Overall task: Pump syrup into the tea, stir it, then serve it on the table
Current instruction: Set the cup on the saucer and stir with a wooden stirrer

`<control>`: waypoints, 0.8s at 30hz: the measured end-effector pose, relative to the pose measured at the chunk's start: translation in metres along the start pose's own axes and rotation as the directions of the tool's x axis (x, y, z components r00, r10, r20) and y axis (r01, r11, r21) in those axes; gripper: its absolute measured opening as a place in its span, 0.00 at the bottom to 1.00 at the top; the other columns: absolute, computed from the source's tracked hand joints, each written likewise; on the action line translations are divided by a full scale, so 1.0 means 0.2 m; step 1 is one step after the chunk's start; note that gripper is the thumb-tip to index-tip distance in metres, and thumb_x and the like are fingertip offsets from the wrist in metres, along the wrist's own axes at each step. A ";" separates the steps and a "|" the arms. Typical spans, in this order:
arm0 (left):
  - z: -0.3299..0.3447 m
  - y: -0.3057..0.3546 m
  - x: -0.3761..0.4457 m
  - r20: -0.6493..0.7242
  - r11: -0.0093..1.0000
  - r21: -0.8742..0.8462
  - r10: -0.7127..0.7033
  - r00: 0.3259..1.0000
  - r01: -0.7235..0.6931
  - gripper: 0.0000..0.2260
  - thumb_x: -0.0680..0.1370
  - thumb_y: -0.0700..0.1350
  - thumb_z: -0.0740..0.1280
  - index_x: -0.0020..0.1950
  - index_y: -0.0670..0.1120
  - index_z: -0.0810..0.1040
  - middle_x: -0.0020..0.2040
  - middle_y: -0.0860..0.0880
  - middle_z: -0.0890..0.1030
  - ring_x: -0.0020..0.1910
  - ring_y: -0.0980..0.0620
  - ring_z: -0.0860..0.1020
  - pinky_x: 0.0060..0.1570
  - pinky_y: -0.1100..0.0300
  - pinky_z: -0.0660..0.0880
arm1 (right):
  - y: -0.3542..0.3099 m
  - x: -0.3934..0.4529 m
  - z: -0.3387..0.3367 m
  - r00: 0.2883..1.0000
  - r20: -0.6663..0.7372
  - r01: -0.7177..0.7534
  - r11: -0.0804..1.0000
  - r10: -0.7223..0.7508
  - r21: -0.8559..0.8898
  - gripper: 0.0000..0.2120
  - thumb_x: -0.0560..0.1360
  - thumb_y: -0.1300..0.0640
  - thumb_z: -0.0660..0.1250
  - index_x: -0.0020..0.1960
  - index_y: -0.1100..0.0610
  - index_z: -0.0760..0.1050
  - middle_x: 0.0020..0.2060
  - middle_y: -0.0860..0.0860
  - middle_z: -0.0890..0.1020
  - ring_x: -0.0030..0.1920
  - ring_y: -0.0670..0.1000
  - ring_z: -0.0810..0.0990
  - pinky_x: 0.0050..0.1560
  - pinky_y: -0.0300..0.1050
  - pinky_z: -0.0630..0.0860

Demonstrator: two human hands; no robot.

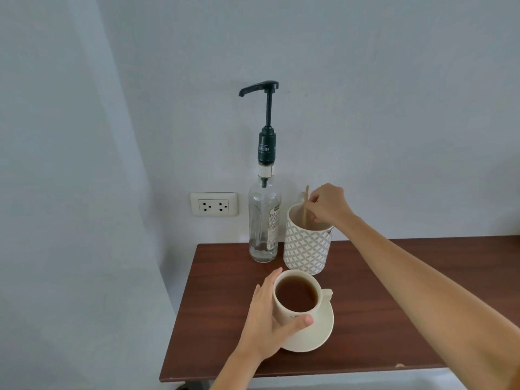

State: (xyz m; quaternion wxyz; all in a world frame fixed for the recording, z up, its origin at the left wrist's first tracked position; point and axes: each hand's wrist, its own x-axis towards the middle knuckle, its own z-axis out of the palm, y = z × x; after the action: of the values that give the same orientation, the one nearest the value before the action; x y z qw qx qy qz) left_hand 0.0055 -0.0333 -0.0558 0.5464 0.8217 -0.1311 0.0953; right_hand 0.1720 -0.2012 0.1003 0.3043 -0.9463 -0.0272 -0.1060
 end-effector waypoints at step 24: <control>-0.03 -0.03 -0.01 0.004 0.995 -0.052 -0.080 0.997 0.080 0.41 0.67 0.68 0.77 0.75 0.57 0.67 0.69 0.65 0.76 0.73 0.57 0.72 0.75 0.43 0.66 | 0.09 -0.71 -0.08 0.967 -0.158 0.252 0.827 -0.199 0.503 0.12 0.83 0.62 0.61 0.42 0.62 0.77 0.32 0.53 0.85 0.31 0.48 0.85 0.39 0.47 0.85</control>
State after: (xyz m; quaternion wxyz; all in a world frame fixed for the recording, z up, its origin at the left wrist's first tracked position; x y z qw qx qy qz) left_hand 0.0055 -0.0256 -0.0583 0.5708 0.8119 -0.1013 0.0690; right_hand 0.0326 -0.2228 0.0727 0.5343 -0.8127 -0.1514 -0.1766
